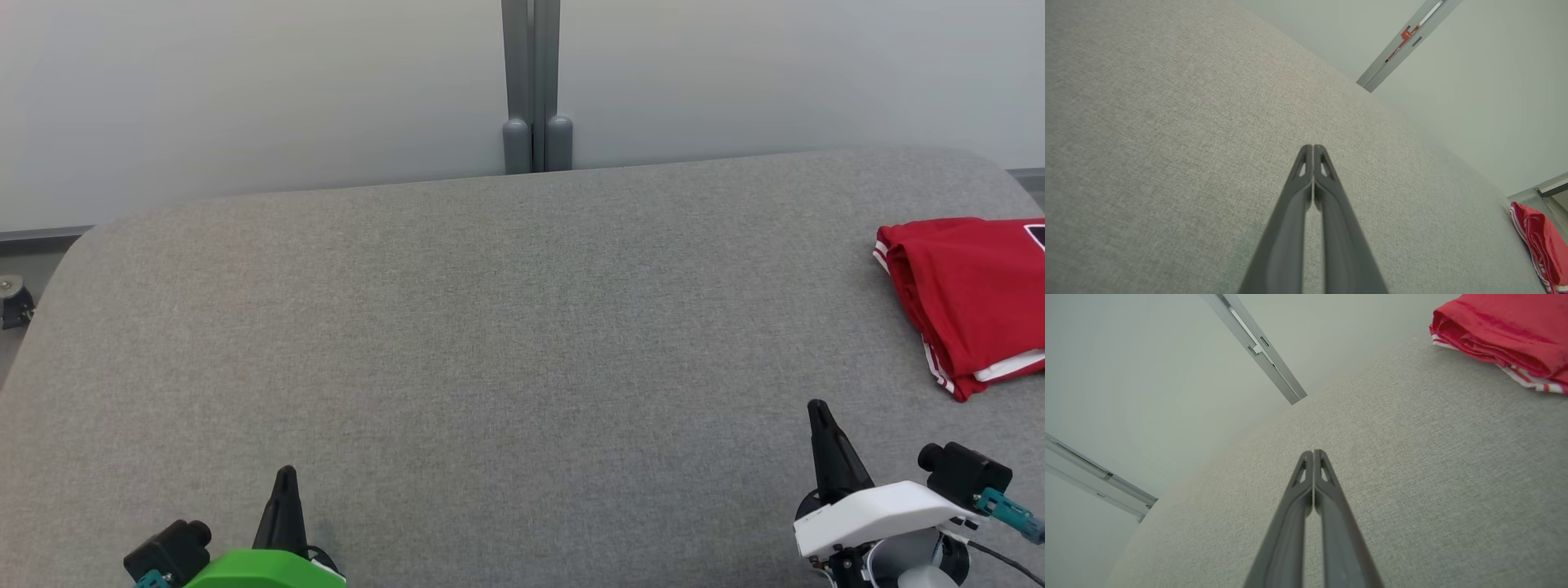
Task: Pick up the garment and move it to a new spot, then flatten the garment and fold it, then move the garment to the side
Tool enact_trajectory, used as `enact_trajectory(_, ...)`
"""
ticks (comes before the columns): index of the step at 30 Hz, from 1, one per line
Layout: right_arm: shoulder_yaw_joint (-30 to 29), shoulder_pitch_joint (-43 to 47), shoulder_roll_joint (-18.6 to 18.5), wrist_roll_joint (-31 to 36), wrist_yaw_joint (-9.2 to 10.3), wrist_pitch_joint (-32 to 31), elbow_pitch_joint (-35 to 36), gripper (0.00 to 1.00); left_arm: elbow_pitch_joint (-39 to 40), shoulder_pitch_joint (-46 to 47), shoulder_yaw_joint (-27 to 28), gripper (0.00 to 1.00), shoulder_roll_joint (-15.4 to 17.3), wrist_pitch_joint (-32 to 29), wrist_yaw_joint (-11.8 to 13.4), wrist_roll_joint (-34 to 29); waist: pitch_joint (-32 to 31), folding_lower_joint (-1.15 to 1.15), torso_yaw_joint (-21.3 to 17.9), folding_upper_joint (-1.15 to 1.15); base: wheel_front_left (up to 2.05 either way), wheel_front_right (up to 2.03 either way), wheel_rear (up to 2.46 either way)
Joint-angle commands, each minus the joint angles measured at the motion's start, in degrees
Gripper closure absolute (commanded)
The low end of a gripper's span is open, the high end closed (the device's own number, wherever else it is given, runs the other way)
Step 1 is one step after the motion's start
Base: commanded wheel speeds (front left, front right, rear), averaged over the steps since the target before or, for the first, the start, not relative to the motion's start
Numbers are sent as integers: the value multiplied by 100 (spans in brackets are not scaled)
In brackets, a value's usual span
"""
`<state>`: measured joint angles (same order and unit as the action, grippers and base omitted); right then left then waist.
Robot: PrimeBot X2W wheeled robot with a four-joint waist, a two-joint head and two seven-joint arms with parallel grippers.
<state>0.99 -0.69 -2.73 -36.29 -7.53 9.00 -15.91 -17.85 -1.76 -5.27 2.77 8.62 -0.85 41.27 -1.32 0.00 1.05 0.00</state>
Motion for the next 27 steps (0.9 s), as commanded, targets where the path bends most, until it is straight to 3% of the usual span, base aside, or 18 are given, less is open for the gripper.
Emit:
enact_trajectory(1,-37,-176,-35,-226,1,-52,105,100,104,196,75,100,10,-45,-41,205,2,0,-1,0,0,0,0)
enact_trajectory(27,-263,-321,-54,-2144,3,-561,148,100,214,436,473,100,13,-567,-270,1934,40,0,-28,0,0,0,0)
